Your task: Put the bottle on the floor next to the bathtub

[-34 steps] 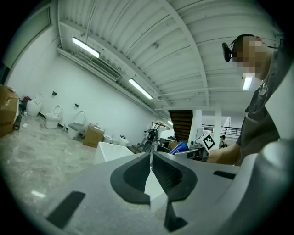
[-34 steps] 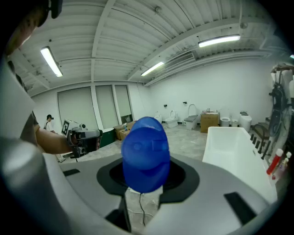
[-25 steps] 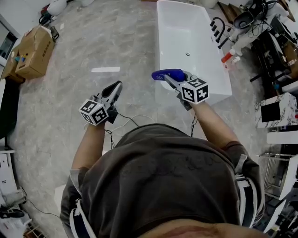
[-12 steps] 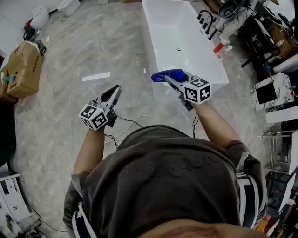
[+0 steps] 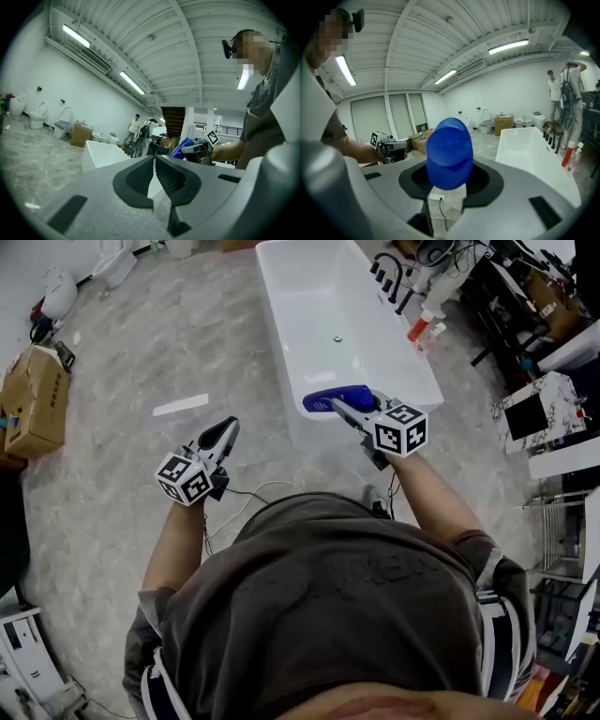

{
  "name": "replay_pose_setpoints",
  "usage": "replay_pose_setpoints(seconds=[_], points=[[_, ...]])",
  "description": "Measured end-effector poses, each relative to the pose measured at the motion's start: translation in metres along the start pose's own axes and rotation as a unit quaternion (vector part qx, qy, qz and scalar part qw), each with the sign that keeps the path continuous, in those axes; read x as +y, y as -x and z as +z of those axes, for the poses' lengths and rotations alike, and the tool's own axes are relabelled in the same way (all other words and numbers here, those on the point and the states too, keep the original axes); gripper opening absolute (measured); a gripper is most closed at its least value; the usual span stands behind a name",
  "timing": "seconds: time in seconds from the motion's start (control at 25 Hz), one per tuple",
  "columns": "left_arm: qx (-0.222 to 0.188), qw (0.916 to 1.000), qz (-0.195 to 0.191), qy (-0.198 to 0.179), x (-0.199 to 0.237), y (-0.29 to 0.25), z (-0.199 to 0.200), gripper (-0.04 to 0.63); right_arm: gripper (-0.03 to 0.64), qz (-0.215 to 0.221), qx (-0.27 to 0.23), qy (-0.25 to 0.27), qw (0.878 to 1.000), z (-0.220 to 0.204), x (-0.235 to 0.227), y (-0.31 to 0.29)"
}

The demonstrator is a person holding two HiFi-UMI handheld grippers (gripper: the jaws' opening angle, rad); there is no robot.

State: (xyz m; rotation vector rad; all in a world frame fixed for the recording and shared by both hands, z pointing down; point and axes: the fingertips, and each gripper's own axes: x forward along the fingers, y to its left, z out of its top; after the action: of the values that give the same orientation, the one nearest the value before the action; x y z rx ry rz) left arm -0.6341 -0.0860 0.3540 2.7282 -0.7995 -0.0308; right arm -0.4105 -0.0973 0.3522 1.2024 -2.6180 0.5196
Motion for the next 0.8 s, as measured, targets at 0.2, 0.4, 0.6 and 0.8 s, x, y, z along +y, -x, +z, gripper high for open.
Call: replay_pose_setpoints(seconds=[0.2,0.4,0.6,0.8], points=[[-0.015,0.9988,0.047,-0.004,-0.065,-0.121,-0.035,0.017,0.137,0.032,-0.007,0.029,0.999,-0.019,-0.131,0.077],[-0.026,0.9926,0.111,0.043,-0.159,-0.238,-0.054,0.017,0.137,0.065,0.029,0.043,0.997,-0.034,-0.250,0.172],[-0.017,0.9902,0.131,0.045,-0.234,-0.299,-0.054,0.017,0.137,0.081,0.056,0.028,0.995,-0.051,-0.321,0.242],[-0.027,0.9885,0.141,0.047,-0.252,-0.321,-0.057,0.017,0.137,0.080,0.074,0.017,0.994,-0.067,-0.349,0.263]])
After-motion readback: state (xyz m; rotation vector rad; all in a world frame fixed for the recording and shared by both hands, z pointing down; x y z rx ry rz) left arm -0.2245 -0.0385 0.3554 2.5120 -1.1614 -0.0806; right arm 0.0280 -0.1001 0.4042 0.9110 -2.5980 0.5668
